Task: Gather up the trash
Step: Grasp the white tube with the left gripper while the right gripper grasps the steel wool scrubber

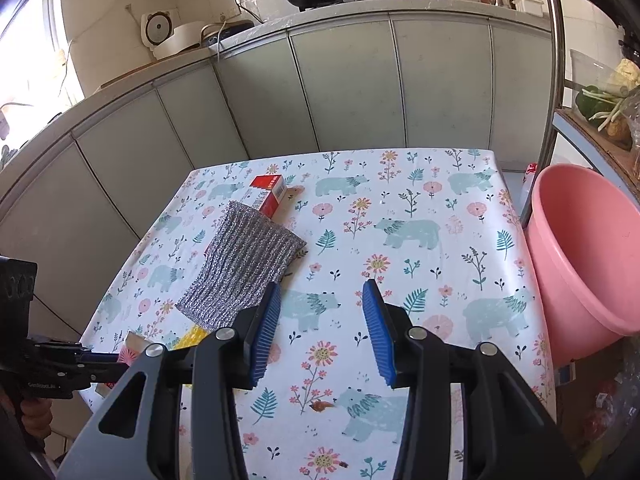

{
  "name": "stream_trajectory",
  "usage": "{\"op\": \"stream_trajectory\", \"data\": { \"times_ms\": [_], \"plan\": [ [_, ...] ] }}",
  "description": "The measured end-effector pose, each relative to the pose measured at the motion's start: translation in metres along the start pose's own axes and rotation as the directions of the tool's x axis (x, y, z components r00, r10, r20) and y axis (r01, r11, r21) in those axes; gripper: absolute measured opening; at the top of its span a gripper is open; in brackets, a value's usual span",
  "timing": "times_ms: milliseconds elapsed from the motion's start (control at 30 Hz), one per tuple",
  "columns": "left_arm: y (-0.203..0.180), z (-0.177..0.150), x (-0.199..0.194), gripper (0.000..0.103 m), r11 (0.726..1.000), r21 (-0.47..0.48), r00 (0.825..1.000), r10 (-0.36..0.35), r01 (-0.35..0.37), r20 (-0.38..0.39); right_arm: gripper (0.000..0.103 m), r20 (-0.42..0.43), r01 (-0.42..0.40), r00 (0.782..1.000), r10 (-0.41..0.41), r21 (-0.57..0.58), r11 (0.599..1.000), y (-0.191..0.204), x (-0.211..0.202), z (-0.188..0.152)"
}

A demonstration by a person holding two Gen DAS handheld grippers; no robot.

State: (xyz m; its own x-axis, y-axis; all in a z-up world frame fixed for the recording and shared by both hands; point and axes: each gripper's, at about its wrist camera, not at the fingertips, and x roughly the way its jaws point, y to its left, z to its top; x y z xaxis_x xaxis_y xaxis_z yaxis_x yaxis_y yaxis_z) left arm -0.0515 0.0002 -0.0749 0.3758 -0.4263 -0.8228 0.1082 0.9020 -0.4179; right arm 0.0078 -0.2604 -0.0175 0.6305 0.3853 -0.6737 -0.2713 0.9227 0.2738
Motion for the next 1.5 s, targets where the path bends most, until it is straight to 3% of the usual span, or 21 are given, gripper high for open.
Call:
{"op": "stream_trajectory", "data": {
  "times_ms": [67, 233, 467, 600, 633, 667, 833, 900, 967, 1067, 1267, 1500],
  "plan": [
    [0.001, 0.000, 0.002, 0.017, 1.000, 0.000, 1.000, -0.008, 0.008, 0.003, 0.044, -0.009, -0.006, 1.000, 0.006, -0.006, 1.000, 0.002, 0.003, 0.000],
    [0.001, 0.004, -0.019, 0.007, 0.999, 0.035, 0.994, -0.014, 0.011, 0.105, 0.044, -0.023, -0.052, 0.998, 0.052, -0.043, 0.998, 0.020, 0.011, 0.006],
    [-0.001, 0.007, -0.052, 0.007, 0.994, 0.101, 0.969, 0.019, -0.045, 0.246, 0.044, -0.075, -0.148, 0.987, 0.144, -0.052, 0.988, 0.058, 0.038, 0.019],
    [0.008, 0.006, -0.057, 0.007, 0.996, 0.082, 0.965, -0.002, -0.021, 0.264, 0.046, -0.126, -0.128, 0.984, 0.123, -0.034, 0.991, 0.071, 0.068, 0.022],
    [0.011, 0.006, -0.057, 0.007, 0.997, 0.073, 0.965, -0.009, -0.011, 0.264, 0.055, -0.141, -0.126, 0.982, 0.122, -0.025, 0.992, 0.072, 0.075, 0.021],
    [0.013, 0.006, -0.057, 0.007, 0.998, 0.066, 0.965, -0.012, -0.005, 0.263, 0.057, -0.162, -0.125, 0.979, 0.120, -0.017, 0.992, 0.072, 0.083, 0.020],
    [0.022, 0.003, -0.053, 0.007, 0.999, 0.041, 0.967, -0.021, 0.011, 0.252, 0.057, -0.182, -0.084, 0.981, 0.071, -0.067, 0.994, 0.080, 0.104, 0.009],
    [0.026, 0.003, -0.051, 0.007, 0.999, 0.033, 0.969, -0.024, 0.017, 0.247, 0.052, -0.171, -0.062, 0.984, 0.041, -0.116, 0.991, 0.085, 0.105, 0.007],
    [0.028, 0.004, -0.049, 0.007, 0.999, 0.028, 0.970, -0.027, 0.021, 0.243, 0.025, -0.166, -0.045, 0.986, 0.020, -0.146, 0.988, 0.086, 0.106, 0.007],
    [0.029, 0.006, -0.047, 0.007, 0.999, 0.030, 0.970, -0.032, 0.025, 0.241, 0.013, -0.169, -0.045, 0.985, 0.017, -0.161, 0.986, 0.086, 0.106, 0.008],
    [0.029, 0.010, -0.046, 0.007, 0.999, 0.025, 0.969, -0.029, 0.024, 0.245, 0.012, -0.140, -0.099, 0.987, 0.084, -0.110, 0.989, 0.077, 0.087, 0.011],
    [0.021, 0.021, -0.051, 0.007, 0.999, 0.039, 0.961, -0.021, 0.010, 0.275, 0.012, -0.046, -0.142, 0.989, 0.139, -0.077, 0.987, 0.061, 0.045, 0.024]
  ]
}}
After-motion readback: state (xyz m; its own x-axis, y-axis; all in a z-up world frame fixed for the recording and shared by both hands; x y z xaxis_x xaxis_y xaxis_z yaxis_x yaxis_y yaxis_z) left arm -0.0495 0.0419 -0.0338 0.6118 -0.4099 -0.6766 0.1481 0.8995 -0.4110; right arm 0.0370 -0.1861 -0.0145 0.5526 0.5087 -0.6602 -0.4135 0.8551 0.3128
